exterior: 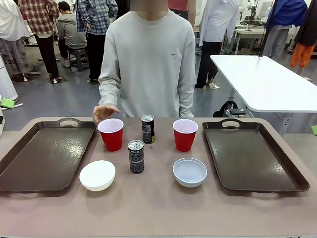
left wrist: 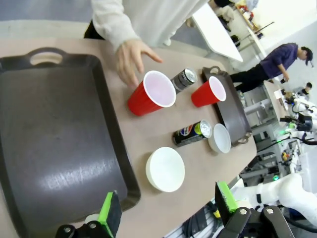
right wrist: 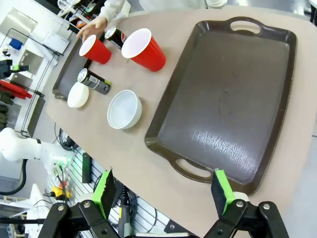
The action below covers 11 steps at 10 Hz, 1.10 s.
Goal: Prepare tableware on both trays.
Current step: Pick up a Picnic Bowl from the table and place it on a Handle tray.
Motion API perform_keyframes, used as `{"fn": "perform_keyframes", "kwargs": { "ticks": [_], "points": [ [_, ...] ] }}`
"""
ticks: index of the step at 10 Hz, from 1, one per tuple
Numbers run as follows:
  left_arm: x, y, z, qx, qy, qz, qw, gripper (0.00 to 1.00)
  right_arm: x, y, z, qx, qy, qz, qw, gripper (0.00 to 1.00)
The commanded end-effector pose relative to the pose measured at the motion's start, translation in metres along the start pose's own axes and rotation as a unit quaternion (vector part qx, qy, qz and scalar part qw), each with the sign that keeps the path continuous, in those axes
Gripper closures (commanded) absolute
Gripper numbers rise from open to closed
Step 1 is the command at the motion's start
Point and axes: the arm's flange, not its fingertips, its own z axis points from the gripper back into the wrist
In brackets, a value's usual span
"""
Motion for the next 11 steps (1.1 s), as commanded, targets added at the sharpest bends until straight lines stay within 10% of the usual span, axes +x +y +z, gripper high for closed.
{"fn": "perform_keyframes", "kwargs": {
  "ticks": [1, 6, 11],
  "points": [
    [0.0, -0.001, -0.001, -0.003, 0.0, -0.001, 1.0, 0.0, 0.0, 0.0, 0.0, 0.0, 0.0, 0.0, 1.0, 0.0],
    [0.0, 0.0, 0.0, 0.0, 0.0, 0.0, 1.0, 0.0, 0.086, 0.091, -0.123, -0.055, 0.252, 0.03, 0.966, 0.0],
    [0.0, 0.0, 0.0, 0.0, 0.0, 0.0, 1.0, 0.0, 0.126, 0.14, -0.246, -0.195, 0.36, 0.021, 0.912, 0.0]
  ]
}}
